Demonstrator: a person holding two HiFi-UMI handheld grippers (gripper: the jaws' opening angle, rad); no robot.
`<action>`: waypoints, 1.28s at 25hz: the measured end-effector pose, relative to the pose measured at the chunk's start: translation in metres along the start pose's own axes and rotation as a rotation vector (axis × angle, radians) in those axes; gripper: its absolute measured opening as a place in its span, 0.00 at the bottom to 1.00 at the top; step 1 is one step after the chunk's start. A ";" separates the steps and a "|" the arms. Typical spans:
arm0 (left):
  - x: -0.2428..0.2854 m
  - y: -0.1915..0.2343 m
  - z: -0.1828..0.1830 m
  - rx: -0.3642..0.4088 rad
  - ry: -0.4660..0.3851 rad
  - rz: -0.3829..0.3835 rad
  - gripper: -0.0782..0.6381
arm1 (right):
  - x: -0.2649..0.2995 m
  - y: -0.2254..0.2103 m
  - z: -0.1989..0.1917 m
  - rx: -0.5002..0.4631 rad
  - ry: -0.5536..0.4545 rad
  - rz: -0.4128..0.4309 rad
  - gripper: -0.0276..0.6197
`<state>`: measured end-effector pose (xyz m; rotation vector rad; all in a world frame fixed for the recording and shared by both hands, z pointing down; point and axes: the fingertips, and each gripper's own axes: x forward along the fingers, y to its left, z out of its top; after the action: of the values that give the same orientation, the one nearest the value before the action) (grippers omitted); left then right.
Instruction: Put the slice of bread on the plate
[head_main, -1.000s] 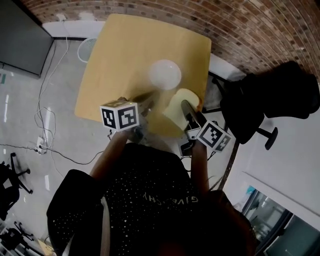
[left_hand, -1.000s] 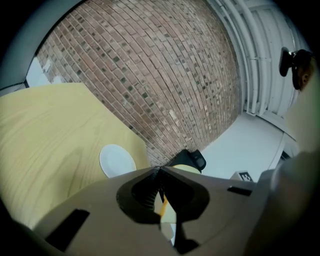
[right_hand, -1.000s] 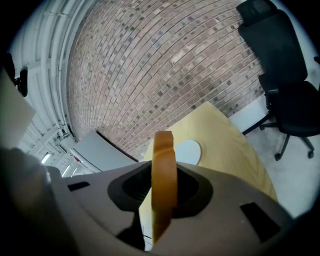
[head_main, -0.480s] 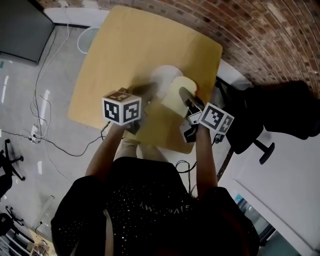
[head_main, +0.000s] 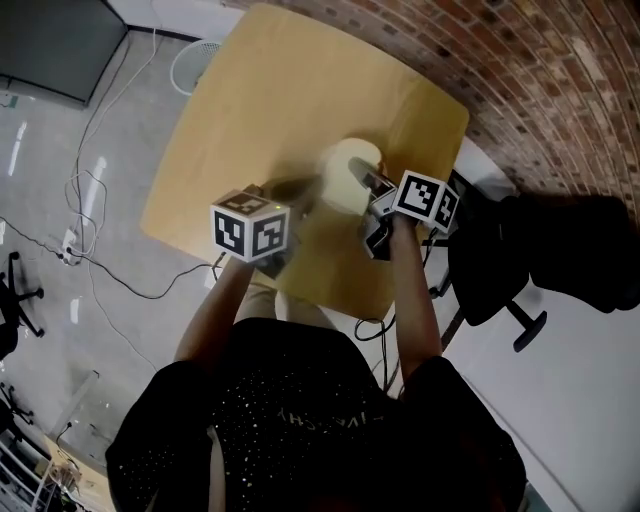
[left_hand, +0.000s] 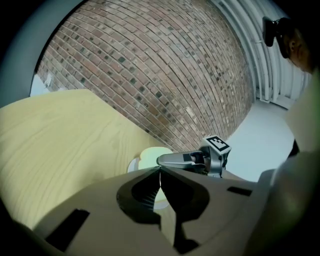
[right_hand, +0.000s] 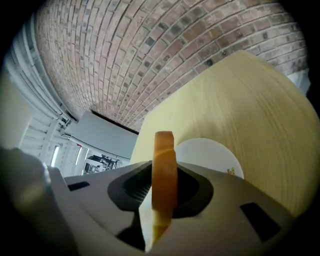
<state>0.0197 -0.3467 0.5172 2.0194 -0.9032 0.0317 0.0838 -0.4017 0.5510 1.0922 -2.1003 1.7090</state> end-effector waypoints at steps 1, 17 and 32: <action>0.000 0.002 0.000 0.002 0.003 0.001 0.12 | 0.003 -0.003 0.000 0.008 0.006 -0.013 0.19; 0.007 0.000 0.003 -0.005 -0.001 -0.001 0.12 | -0.003 -0.026 0.014 -0.428 0.030 -0.410 0.44; 0.000 -0.022 0.011 0.062 -0.035 0.012 0.12 | -0.062 0.001 0.019 -0.610 -0.149 -0.477 0.44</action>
<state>0.0301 -0.3476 0.4946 2.0778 -0.9467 0.0307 0.1315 -0.3944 0.5080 1.3791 -2.0072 0.7231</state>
